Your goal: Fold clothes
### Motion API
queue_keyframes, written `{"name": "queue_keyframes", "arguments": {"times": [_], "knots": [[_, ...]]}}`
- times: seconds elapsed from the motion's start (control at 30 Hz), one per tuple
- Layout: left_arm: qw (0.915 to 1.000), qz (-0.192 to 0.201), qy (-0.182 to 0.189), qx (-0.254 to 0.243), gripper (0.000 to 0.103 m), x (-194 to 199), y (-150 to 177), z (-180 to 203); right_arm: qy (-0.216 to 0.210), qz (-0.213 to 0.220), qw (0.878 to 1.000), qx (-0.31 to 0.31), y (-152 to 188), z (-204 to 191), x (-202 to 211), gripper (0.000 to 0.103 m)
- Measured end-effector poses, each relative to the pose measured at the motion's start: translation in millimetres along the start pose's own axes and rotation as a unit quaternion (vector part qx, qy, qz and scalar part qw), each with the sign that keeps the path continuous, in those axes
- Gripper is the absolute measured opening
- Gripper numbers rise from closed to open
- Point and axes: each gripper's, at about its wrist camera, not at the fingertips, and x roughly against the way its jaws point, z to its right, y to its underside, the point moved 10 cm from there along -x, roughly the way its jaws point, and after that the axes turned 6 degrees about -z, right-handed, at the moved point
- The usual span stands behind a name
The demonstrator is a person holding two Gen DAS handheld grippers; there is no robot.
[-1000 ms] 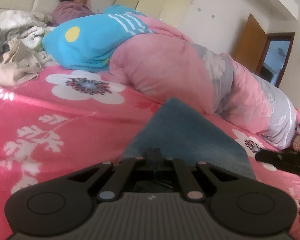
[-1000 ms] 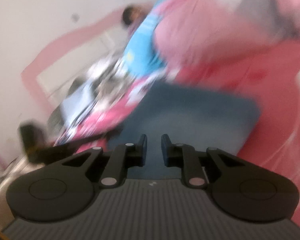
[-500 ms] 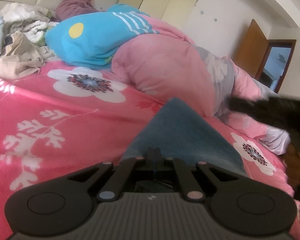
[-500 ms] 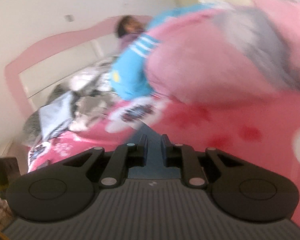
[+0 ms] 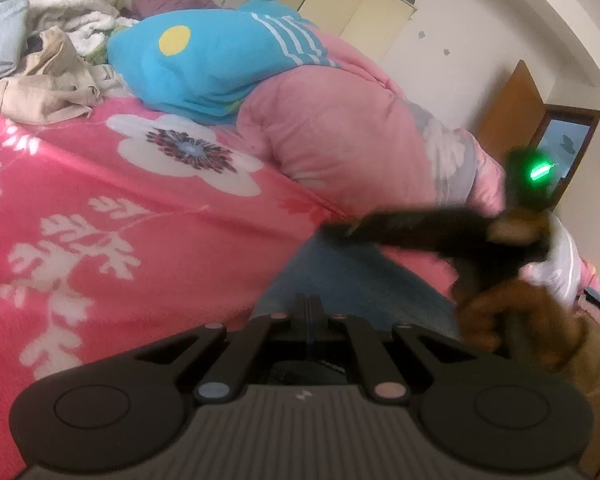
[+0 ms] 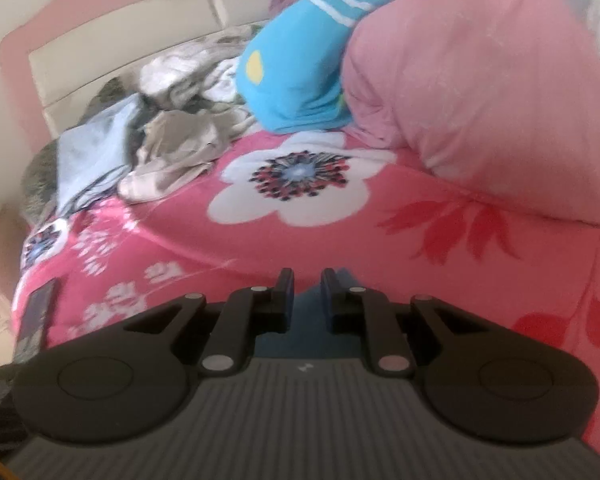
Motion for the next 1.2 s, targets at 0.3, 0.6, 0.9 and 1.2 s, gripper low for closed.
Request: {"name": "queue_keyframes", "arguments": {"times": [0.3,0.6,0.9,1.2], "knots": [[1.0,0.0,0.003,0.008,0.003,1,1,-2,-0.024,0.001,0.998,-0.063,10,12,10,0.016],[1.0,0.002,0.002,0.008,0.003,1,1,-3,-0.072,-0.036,0.995,-0.05,94,-30,123,0.016],[1.0,0.005,-0.004,0.004,0.003,1,1,-2,-0.043,-0.031,0.997,-0.059,147,-41,174,0.019],[0.9999,0.009,-0.008,-0.002,0.003,1,2,-2,0.045,-0.041,0.996,0.071,165,-62,163,0.03]]}}
